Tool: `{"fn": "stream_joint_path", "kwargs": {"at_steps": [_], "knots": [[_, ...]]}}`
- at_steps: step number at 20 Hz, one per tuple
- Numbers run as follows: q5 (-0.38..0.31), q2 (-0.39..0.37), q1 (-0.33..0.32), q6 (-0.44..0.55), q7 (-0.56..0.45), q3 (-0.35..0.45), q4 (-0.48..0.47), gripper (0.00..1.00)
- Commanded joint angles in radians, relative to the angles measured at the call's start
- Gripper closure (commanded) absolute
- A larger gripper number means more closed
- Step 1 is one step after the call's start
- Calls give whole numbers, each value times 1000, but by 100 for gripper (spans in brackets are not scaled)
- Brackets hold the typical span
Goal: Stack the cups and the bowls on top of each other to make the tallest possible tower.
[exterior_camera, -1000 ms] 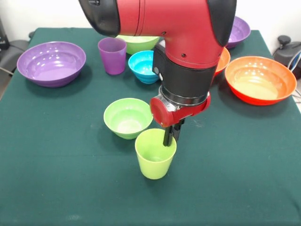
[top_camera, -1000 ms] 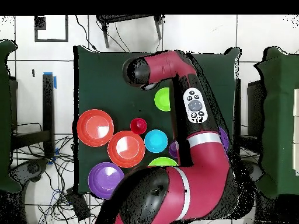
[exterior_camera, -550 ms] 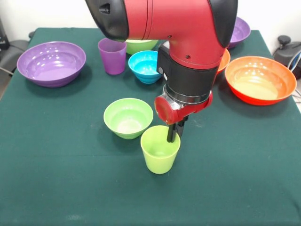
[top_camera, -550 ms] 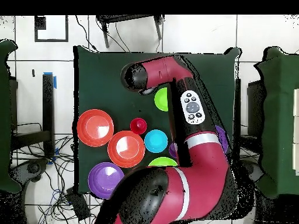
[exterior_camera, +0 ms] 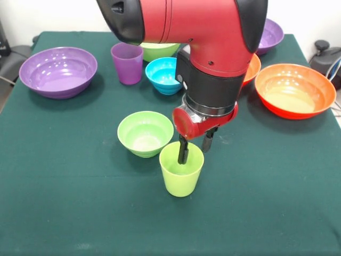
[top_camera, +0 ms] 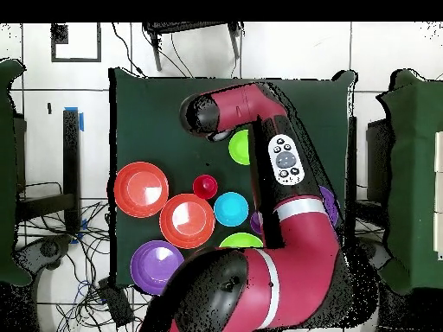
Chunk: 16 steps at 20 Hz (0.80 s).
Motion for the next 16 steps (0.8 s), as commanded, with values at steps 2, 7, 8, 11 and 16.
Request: {"fn": "stream_joint_path", "kwargs": {"at_steps": [2, 7, 8, 11, 16], "knots": [[-39, 0, 19, -50, -36, -23, 38, 0], [-25, -7, 17, -55, -43, -7, 35, 0], [-18, -13, 20, -44, -40, -5, 33, 0], [11, -37, 24, -8, -31, 5, 36, 0], [72, -67, 37, 88, -19, 8, 52, 0]]}}
